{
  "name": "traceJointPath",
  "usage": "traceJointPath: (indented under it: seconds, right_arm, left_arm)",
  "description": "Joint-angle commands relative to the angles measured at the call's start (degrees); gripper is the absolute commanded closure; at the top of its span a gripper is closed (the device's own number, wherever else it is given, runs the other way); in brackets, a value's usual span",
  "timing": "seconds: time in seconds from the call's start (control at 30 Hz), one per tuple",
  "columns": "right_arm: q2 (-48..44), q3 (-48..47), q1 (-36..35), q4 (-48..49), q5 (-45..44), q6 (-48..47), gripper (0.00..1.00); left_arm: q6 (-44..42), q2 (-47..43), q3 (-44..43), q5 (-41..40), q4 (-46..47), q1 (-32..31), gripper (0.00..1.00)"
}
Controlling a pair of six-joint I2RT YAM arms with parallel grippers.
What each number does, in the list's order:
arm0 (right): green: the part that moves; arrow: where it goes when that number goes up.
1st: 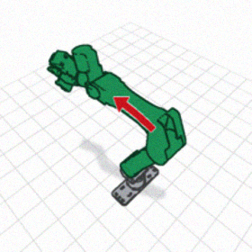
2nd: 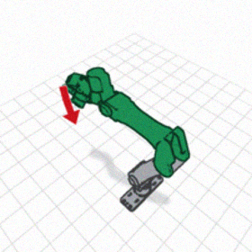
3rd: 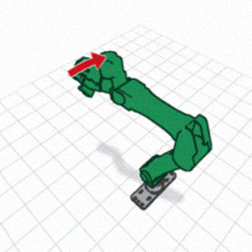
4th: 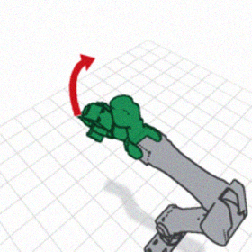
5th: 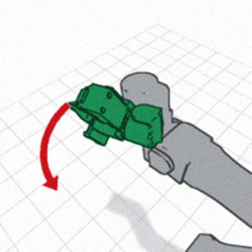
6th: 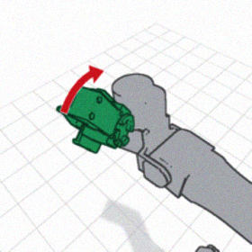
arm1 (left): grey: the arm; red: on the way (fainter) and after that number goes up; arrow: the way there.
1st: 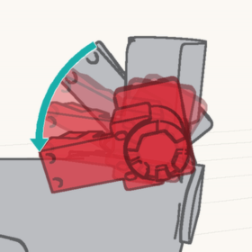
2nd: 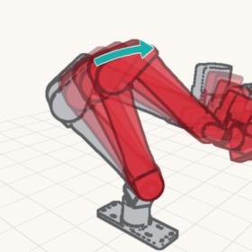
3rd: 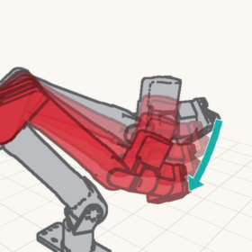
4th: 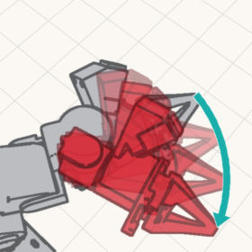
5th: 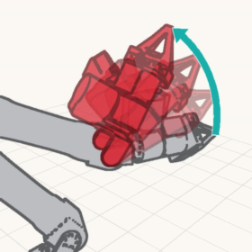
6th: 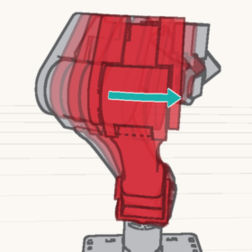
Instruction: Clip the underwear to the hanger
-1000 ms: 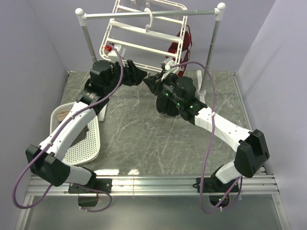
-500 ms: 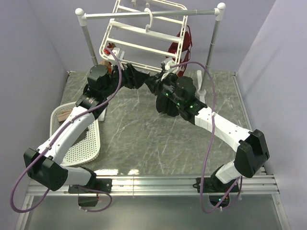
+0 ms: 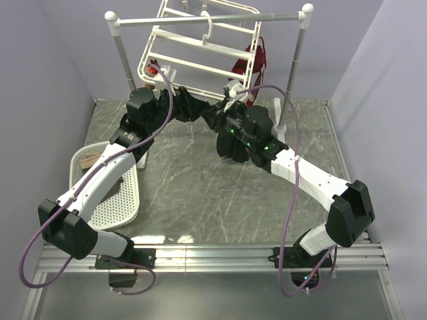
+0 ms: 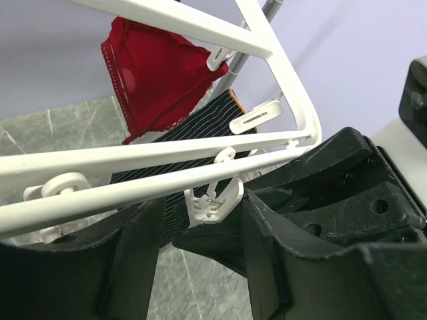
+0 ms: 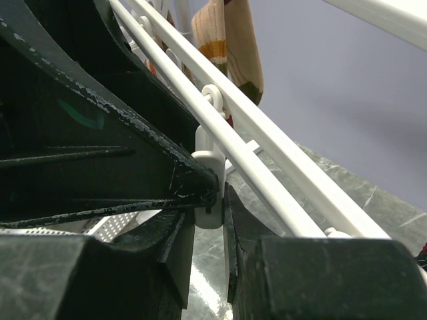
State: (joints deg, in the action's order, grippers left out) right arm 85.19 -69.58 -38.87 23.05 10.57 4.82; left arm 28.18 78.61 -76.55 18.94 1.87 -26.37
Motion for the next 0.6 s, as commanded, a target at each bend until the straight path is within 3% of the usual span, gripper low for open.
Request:
traceJointPath:
  seconds: [0.0,0.3,0.5,0.57]
  right_arm:
    - [-1.2,-2.8,-0.8,0.9,1.4,-0.1,1.00]
    - [-1.0,-3.1,-1.0,0.2,1.5,-0.4,1.00]
    - [-1.1,-3.0,-1.1,0.4,1.9,-0.3,1.00]
    - [-1.2,-2.8,-1.2,0.2,1.9,-0.4,1.00]
  left_arm:
    - [0.5,0.1,-2.9,-1.0,2.2,-0.4,0.47]
    - [1.9,0.7,-3.1,-2.4,3.1,-0.3,0.50]
    - [2.3,0.8,-3.4,-3.0,3.2,-0.4,0.69]
    - [2.4,0.5,-3.3,-2.9,3.3,-0.3,0.82]
